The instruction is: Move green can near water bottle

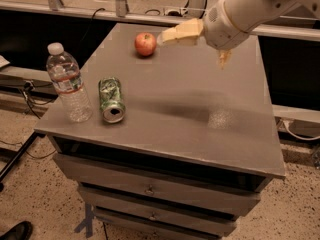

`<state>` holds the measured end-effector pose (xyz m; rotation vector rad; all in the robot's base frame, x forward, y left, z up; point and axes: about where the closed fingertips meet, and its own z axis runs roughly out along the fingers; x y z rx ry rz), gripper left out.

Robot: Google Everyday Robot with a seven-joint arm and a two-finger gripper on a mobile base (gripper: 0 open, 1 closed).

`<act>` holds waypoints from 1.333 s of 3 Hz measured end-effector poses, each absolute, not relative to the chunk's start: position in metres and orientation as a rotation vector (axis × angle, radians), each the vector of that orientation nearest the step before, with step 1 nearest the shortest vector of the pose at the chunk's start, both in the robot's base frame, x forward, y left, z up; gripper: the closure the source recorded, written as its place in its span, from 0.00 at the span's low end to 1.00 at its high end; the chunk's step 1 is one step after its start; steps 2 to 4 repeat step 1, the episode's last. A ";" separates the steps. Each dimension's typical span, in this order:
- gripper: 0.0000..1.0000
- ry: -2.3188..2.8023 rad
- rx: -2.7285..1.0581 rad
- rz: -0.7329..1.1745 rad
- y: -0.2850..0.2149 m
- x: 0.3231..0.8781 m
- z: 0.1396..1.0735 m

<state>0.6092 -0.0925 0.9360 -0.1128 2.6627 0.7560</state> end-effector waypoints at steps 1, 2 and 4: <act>0.00 2.650 -0.112 0.757 -0.099 0.608 0.940; 0.00 2.650 -0.112 0.757 -0.099 0.608 0.940; 0.00 2.650 -0.112 0.757 -0.099 0.608 0.940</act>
Offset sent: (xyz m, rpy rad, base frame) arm 0.0000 0.0000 0.0000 0.0000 0.0000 0.0000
